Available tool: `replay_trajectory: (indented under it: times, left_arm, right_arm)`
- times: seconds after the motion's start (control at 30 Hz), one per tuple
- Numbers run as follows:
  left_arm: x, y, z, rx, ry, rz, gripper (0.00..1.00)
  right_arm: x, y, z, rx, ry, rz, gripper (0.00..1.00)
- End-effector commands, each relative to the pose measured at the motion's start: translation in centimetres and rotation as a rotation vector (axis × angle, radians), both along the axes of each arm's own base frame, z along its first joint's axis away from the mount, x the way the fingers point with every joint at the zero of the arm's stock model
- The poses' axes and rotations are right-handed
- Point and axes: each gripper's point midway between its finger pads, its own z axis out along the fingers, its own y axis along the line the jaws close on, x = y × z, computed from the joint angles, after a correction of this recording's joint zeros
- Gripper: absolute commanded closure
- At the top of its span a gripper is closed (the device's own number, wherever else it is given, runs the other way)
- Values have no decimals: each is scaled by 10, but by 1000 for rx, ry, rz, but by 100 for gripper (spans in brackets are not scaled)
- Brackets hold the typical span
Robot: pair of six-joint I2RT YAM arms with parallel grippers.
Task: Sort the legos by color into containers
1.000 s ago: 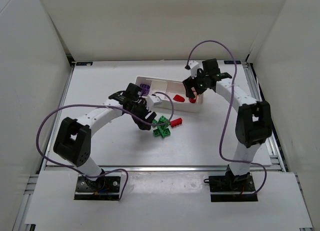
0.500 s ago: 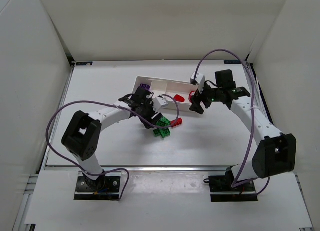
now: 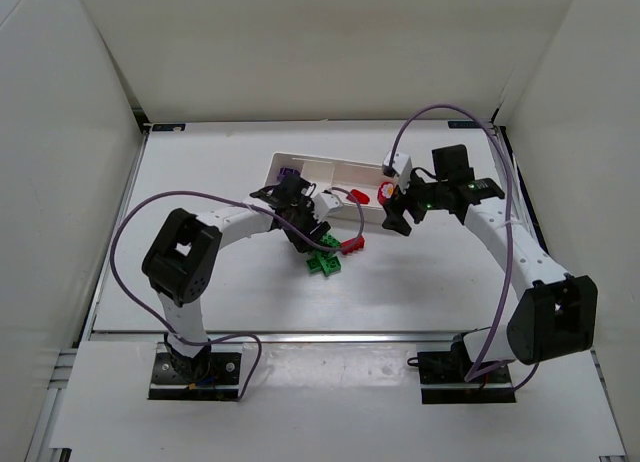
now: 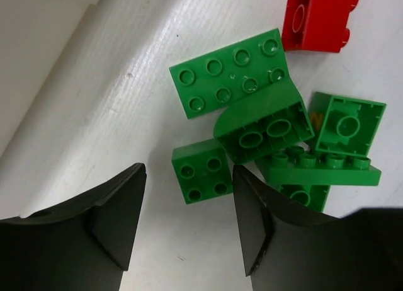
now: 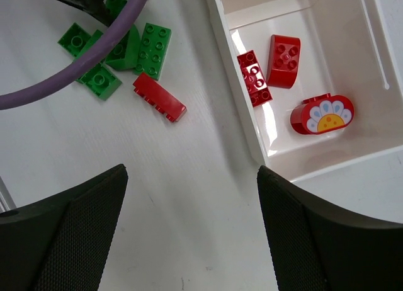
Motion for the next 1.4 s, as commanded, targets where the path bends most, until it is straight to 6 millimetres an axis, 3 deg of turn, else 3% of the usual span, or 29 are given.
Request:
replay_trajectory:
  times: [0.0, 0.33, 0.47, 0.53, 0.63, 0.73, 0.77, 0.87, 0.97, 1.0, 1.07, 1.13, 1.17, 1.23, 1.3, 1.37]
  left_arm:
    - [10, -14, 11, -41, -27, -14, 33]
    - [4, -13, 3, -7, -7, -36, 38]
    - [2, -11, 9, -9, -12, -25, 50]
    - [1, -10, 14, -11, -14, -18, 64]
    - [-5, -9, 31, -31, -18, -27, 76]
    - [-8, -7, 58, -70, -43, -20, 78]
    - [-7, -7, 78, -105, -68, -15, 78]
    - [-9, -2, 111, -160, -72, -5, 78]
    - [-8, 4, 156, -260, -69, 9, 76]
    - [-7, 13, 165, -276, -47, 34, 76]
    - [1, 13, 197, -338, -56, 46, 75]
    - [6, 12, 207, -386, -4, 72, 75]
    - [14, 9, 226, -412, -34, 71, 74]
    - [27, 3, 224, -414, -9, 94, 74]
    - [40, -4, 239, -442, -30, 90, 74]
    - [55, -14, 223, -440, 31, 110, 73]
  right_arm:
    - [-7, -3, 4, -3, -18, 11, 13]
    - [-5, -8, 1, -19, -16, 5, 13]
    - [-7, -5, 1, -13, -23, 28, 12]
    - [-8, -5, -2, -10, -22, 35, 12]
    - [-10, -1, -6, 0, -31, 70, 12]
    - [-10, 4, -10, -1, -48, 110, 12]
    - [-9, 5, -15, -5, -43, 122, 12]
    - [-10, 16, -22, 0, -53, 200, 11]
    - [-9, 30, -30, -6, -88, 299, 10]
    - [-9, 37, -35, -8, -80, 327, 10]
    - [-8, 44, -40, -9, -96, 376, 10]
    - [-7, 55, -50, -11, -81, 420, 9]
    - [-5, 58, -53, -18, -91, 439, 9]
    - [-1, 68, -63, -23, -93, 466, 9]
    - [4, 76, -73, -27, -95, 487, 8]
    - [9, 82, -76, -30, -96, 489, 8]
